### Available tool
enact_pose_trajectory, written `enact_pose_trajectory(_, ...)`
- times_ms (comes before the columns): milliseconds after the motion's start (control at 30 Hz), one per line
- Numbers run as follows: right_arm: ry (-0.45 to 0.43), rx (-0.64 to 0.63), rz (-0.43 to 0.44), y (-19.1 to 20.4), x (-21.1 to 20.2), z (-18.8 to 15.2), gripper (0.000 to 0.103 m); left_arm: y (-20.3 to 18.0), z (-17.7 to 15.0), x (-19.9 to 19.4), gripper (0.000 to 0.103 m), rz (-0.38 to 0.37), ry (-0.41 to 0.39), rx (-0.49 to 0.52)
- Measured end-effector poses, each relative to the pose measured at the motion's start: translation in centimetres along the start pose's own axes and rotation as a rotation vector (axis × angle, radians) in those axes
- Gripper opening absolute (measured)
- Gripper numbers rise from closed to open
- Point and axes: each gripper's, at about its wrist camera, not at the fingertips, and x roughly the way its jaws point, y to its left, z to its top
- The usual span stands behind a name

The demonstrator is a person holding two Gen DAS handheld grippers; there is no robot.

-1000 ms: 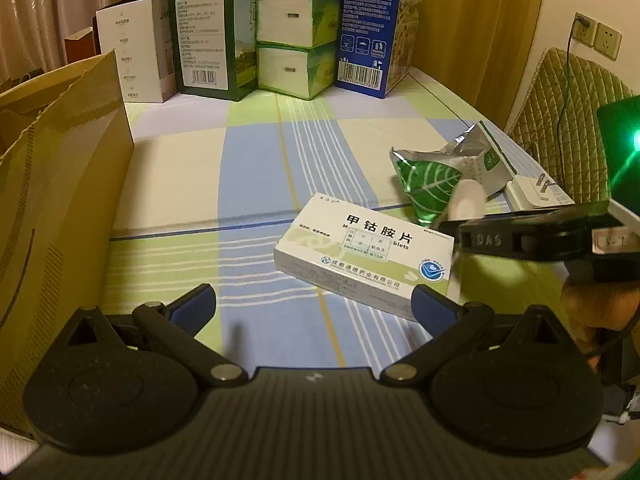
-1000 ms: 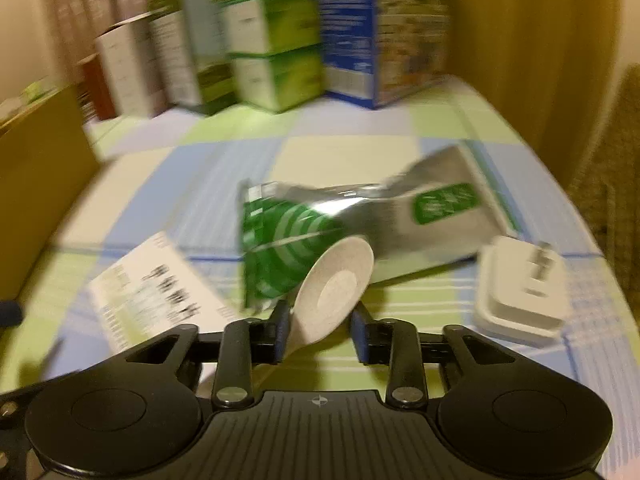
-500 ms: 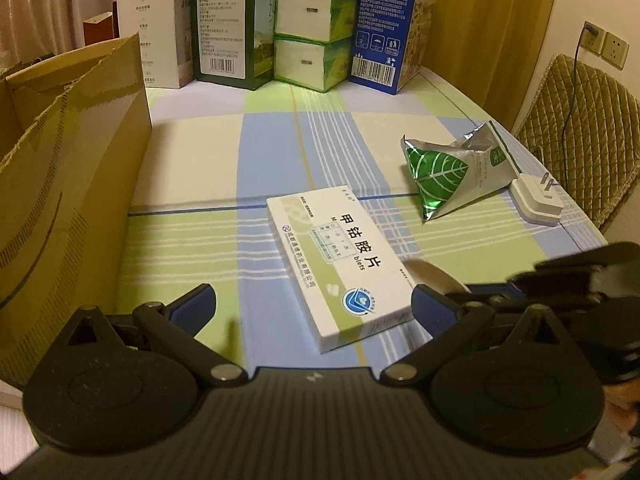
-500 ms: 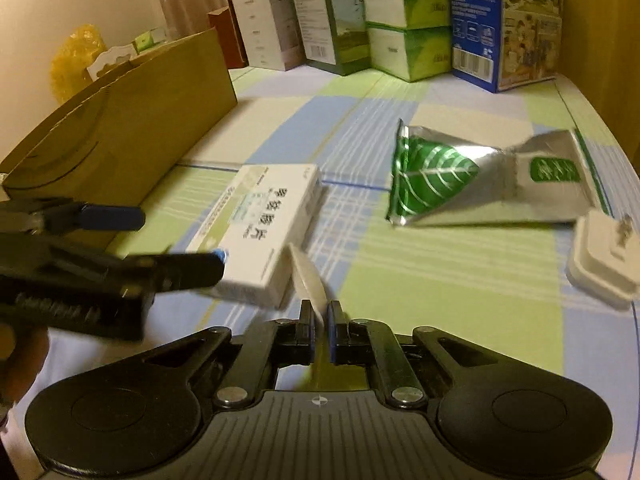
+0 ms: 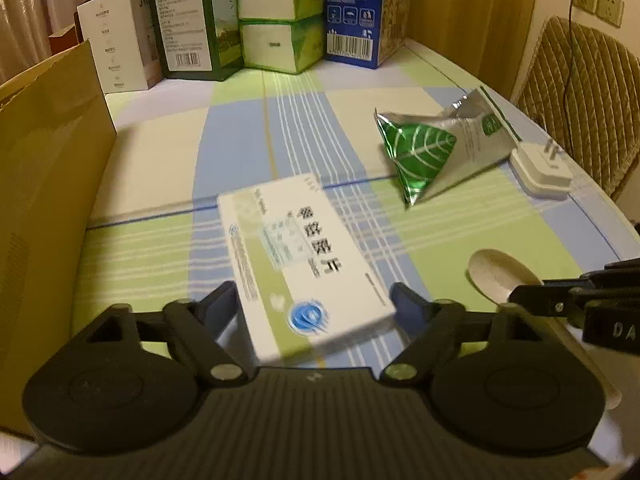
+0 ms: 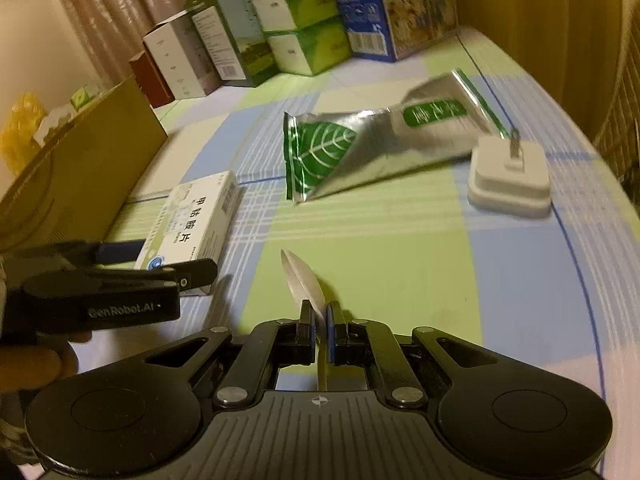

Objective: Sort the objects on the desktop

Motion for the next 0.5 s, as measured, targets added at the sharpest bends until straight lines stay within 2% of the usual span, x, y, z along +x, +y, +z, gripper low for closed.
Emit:
enact_pose_trajectory(200,0.050,0.079,0.050,-0.5,-1.8,-1.6,0.002,0.1,-2.7,-3.4,0.071,-0.021,0.010,0.008)
enact_pose_trajectory(367,0.010,0.116,-0.012,-1.1,-4.3,-3.8,0.006,-0.8,-6.8,-7.7,0.071,-0.041,0.006,0.066)
enact_pose_trajectory(433,-0.035,0.067,-0.064,-0.8,-5.2,-4.5,0.031,-0.8,-8.0,-8.8,0.072,-0.050,0.003,0.063)
enact_pose_trajectory(467,-0.054,0.035,-0.092,-0.5,-5.6,-4.8,0.068,-0.8,-8.4,-9.2,0.072,-0.048,0.003,0.061)
enact_pose_trajectory(500,-0.077,0.007,-0.108,-0.2,-5.9,-5.1,0.079,-0.8,-8.8,-9.4,0.073,-0.046,0.002,0.061)
